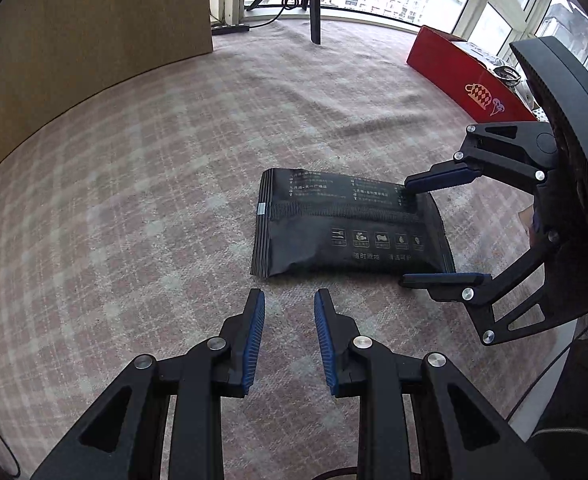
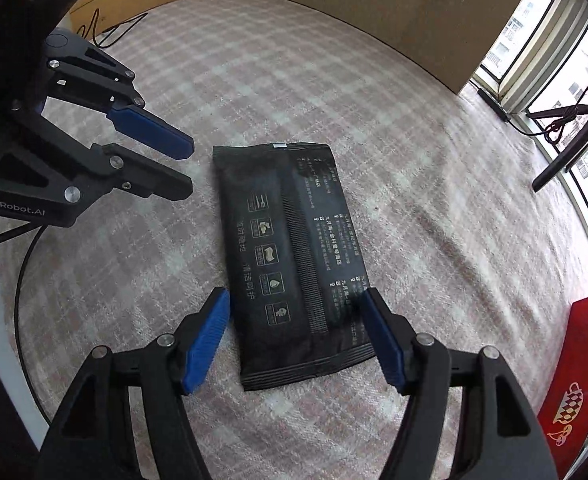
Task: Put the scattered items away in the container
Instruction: 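Lower the right tool onto the black pouch and close on it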
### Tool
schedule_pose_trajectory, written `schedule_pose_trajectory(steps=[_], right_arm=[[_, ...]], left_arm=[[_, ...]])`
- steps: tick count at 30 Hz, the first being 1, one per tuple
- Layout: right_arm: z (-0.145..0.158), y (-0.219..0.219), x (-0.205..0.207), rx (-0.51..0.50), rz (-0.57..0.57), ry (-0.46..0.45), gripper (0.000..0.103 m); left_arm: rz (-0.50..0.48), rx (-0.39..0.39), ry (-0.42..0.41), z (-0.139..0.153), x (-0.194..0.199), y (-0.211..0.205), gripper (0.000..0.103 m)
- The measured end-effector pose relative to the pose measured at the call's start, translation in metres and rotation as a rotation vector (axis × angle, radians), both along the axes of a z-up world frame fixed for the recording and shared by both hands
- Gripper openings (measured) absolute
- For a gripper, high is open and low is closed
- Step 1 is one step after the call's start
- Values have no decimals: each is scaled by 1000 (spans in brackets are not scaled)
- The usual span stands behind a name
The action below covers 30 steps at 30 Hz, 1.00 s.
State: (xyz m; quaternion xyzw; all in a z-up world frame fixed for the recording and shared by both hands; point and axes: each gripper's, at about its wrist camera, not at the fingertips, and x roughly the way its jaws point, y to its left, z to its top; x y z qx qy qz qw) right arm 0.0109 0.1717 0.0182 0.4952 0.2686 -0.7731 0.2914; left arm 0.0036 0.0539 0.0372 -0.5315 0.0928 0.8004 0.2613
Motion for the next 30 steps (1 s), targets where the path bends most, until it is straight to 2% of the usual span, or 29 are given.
schedule_pose_trajectory(steps=[3, 9, 12, 14, 22, 27, 29, 30], right_arm=[[-2, -4, -3, 20, 27, 4, 69], [3, 6, -16, -57, -10, -63, 66], [7, 13, -22, -111, -35, -96, 57], [12, 21, -26, -184, -69, -125, 47], [14, 37, -27, -287, -125, -159, 46], [11, 47, -28, -314, -138, -168, 46], [8, 49, -27, -321, -144, -173, 18], [6, 51, -27, -327, -150, -176, 16]], left_arm=[[7, 5, -6, -2, -3, 0, 24], [18, 7, -15, -1, -7, 3, 25], [36, 25, -29, 2, -11, 1, 32], [56, 69, -50, 6, -15, -1, 32], [100, 161, -128, 7, -36, 8, 33], [149, 195, -193, -2, -50, 13, 36], [167, 200, -220, -7, -56, 15, 36], [173, 202, -227, -8, -58, 16, 36]])
